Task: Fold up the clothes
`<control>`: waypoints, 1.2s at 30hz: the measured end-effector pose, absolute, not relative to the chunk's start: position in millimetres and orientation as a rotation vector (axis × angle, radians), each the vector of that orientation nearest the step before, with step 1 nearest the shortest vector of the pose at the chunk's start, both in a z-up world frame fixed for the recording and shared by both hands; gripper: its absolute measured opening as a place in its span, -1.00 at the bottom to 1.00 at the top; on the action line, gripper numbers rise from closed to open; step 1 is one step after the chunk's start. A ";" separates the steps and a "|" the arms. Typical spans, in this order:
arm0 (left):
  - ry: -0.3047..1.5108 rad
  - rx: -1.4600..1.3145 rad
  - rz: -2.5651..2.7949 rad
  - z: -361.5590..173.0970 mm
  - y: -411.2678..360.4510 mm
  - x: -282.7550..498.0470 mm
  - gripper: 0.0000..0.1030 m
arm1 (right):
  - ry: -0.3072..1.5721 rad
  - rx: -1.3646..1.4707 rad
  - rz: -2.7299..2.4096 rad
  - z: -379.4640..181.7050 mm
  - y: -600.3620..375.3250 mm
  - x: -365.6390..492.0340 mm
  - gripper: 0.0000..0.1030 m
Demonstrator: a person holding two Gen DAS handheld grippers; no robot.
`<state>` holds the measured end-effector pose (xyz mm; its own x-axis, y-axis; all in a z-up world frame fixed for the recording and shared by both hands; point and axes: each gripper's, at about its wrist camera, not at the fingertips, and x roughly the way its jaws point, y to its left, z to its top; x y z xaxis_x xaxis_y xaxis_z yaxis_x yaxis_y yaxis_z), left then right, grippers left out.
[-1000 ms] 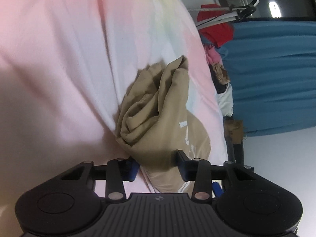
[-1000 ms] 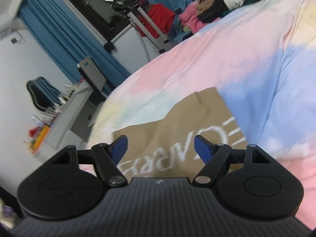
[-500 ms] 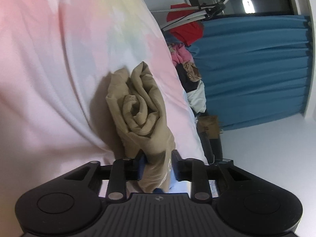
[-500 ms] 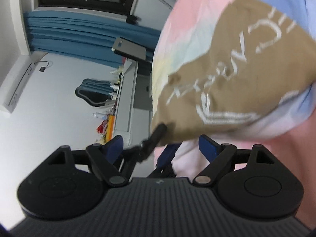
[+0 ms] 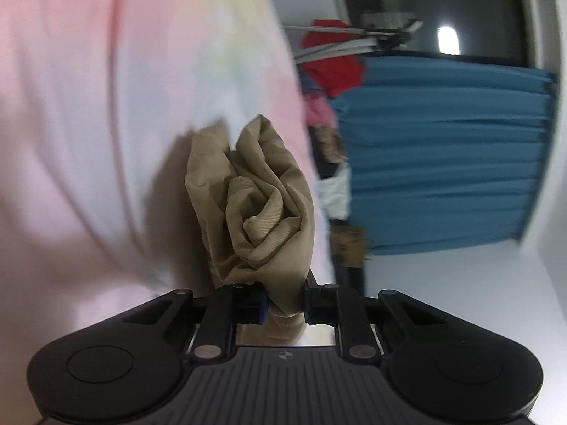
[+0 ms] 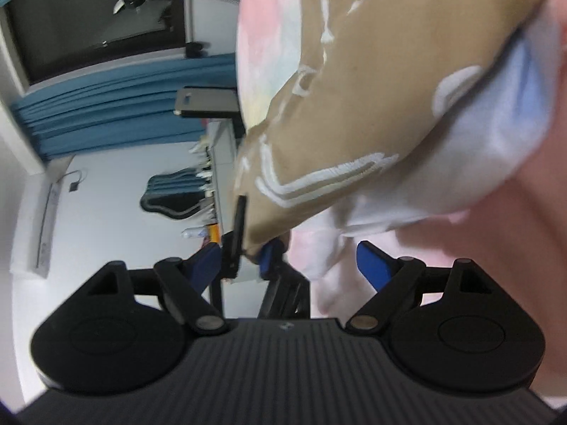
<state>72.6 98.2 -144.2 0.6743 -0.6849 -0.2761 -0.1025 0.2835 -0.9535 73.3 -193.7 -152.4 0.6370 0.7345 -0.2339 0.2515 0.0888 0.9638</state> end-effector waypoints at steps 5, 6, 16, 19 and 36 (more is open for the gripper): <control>0.712 -1.256 -0.503 -134.5 102.1 66.8 -0.69 | 0.755 1.516 0.322 -156.1 -209.0 71.6 0.67; 0.700 -1.258 -0.515 -132.6 102.9 65.6 -0.70 | 0.726 1.523 0.294 -155.9 -213.2 69.0 0.67; 0.646 -1.226 -0.528 -123.0 107.6 55.4 -0.72 | 0.637 1.492 0.092 -153.8 -227.1 60.0 0.25; 0.624 -1.183 -0.529 -118.6 100.9 51.3 -0.74 | 0.627 1.411 0.061 -149.7 -227.1 58.6 -0.15; 0.661 -0.990 -0.742 -17.1 -88.7 136.7 -1.00 | 0.269 1.303 -0.105 -41.5 -393.3 23.0 -0.36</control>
